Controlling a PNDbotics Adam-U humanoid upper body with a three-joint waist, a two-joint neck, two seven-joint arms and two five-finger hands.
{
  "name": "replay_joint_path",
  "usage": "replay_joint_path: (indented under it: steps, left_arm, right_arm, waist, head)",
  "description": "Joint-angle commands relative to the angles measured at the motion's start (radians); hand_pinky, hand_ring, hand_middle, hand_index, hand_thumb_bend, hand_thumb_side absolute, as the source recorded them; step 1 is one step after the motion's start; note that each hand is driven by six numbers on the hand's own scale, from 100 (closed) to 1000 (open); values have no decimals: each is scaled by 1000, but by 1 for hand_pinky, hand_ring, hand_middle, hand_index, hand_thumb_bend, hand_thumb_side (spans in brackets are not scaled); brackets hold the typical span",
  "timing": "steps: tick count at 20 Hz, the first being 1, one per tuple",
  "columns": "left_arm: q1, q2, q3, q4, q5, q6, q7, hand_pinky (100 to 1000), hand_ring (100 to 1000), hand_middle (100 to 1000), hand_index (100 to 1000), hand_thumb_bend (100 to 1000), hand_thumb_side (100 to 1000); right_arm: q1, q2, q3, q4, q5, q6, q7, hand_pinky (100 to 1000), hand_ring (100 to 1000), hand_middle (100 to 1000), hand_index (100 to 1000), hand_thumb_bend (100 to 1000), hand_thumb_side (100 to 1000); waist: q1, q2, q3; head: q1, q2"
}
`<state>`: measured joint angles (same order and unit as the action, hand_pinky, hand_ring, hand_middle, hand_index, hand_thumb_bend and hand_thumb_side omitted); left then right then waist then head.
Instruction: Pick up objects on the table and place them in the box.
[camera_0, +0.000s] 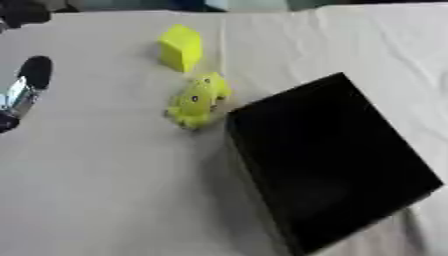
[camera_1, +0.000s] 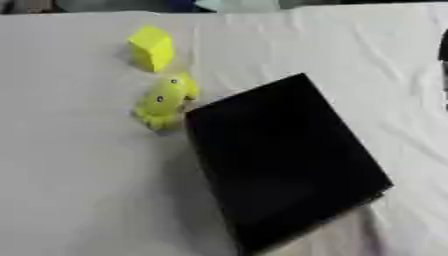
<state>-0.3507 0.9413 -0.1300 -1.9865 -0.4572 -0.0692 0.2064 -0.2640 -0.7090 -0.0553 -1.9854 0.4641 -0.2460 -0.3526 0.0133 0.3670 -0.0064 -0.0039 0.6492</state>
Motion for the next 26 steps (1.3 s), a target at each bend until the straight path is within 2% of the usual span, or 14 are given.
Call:
replay_joint_path:
  steps: [1, 10, 14, 20, 23, 26]
  left_arm:
    - [-10, 17, 19, -14, -1, -1, -1, 761, 836, 797, 864, 216, 1000]
    - [-11, 16, 19, -14, -2, 2, -7, 763, 837, 798, 866, 214, 1000]
    - [-41, 20, 18, -14, 3, 19, -42, 771, 842, 805, 871, 231, 1000]
    - [-172, 21, -3, -14, 3, 62, -194, 803, 860, 817, 892, 317, 1000]
    - [-249, 12, -32, -14, -18, 77, -314, 837, 881, 831, 901, 423, 919]
    - [-291, 1, -44, -14, -37, 88, -396, 837, 881, 831, 901, 423, 919]
  right_arm:
    - [-6, -19, -12, -15, 1, 2, 0, 858, 806, 705, 846, 100, 1000]
    - [-5, -19, -12, -15, 1, 2, 2, 859, 807, 705, 847, 100, 1000]
    - [-6, -20, -10, -15, 0, 3, 4, 859, 807, 705, 846, 100, 1000]
    - [-7, -23, -8, -15, -2, 2, 8, 859, 808, 705, 847, 100, 1000]
    - [-9, -25, -6, -15, -3, 2, 10, 859, 808, 705, 847, 100, 1000]
    - [-8, -26, -6, -15, -4, 3, 11, 859, 808, 705, 847, 100, 1000]
  waist:
    - [1, -24, -1]
    - [1, -25, -2]
    - [4, -28, -2]
    - [6, -30, -7]
    - [7, -31, -10]
    - [8, -32, -9]
  head:
    - [-3, -6]
    - [-4, -8]
    - [-5, -3]
    - [-8, -4]
    - [-10, 0]
    - [-11, 1]
